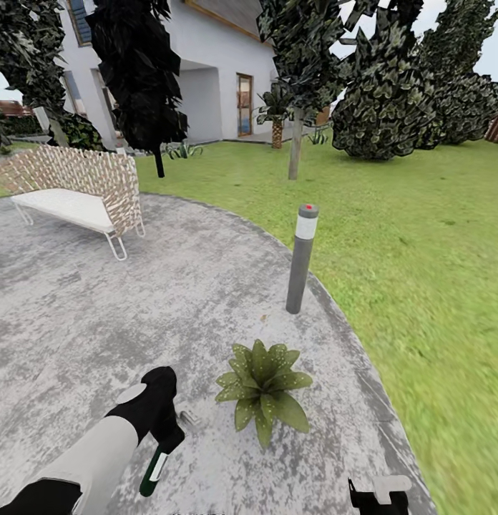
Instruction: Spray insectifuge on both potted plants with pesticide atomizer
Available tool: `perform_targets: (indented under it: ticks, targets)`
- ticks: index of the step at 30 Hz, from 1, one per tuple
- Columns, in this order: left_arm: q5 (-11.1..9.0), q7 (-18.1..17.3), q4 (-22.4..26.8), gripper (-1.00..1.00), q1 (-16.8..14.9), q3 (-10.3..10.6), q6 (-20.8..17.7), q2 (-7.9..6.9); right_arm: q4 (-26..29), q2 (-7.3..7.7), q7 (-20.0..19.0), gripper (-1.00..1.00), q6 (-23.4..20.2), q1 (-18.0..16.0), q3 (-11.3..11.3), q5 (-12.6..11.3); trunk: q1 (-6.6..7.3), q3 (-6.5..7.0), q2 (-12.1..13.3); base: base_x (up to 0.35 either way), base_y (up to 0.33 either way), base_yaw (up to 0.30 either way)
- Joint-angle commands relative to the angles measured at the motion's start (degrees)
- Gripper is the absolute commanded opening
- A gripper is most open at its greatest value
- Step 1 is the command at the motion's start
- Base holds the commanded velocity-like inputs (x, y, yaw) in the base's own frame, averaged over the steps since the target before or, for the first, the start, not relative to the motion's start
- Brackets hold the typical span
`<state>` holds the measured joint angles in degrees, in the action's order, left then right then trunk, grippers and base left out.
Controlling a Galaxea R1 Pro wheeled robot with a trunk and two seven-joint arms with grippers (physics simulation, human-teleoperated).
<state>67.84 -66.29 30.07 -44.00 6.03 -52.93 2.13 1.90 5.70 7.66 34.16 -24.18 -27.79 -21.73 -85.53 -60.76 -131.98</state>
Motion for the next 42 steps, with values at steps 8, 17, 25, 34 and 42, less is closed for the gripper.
perform_targets:
  ticks: [8, 17, 25, 34, 42]
  targets:
    - [0.51, -0.46, 0.08, -1.0, -0.03, 0.03, -0.24, 0.15, 0.04, 0.3, 0.38, 1.0, 0.04, 0.01, -0.42, -0.24, 0.01, -0.05, -0.02, 0.0, -0.256, 0.113]
    - [0.46, -0.46, 0.07, -1.0, -0.03, -0.19, -0.24, 0.15, 0.05, 0.38, 0.39, 1.0, 0.04, 0.01, -0.42, -0.24, 0.01, -0.05, -0.02, 0.0, -0.273, 0.001]
    - [0.46, -0.45, 0.07, -1.0, -0.03, -0.24, -0.24, 0.15, 0.09, 0.2, 0.43, 1.0, 0.03, 0.01, -0.42, -0.24, 0.01, -0.05, -0.02, 0.0, -0.273, 0.18]
    - [0.46, -0.45, 0.07, -1.0, -0.03, -0.31, -0.24, 0.15, 0.08, 0.19, 0.41, 1.0, 0.04, 0.01, -0.42, -0.24, 0.01, -0.05, -0.02, 0.0, -0.273, 0.276]
    - [0.46, -0.49, -0.01, -1.0, 0.41, -0.29, -0.24, 0.15, 0.07, 0.19, 0.4, 1.0, 0.04, 0.01, -0.42, -0.24, 0.01, -0.05, -0.02, 0.0, -0.267, 0.277]
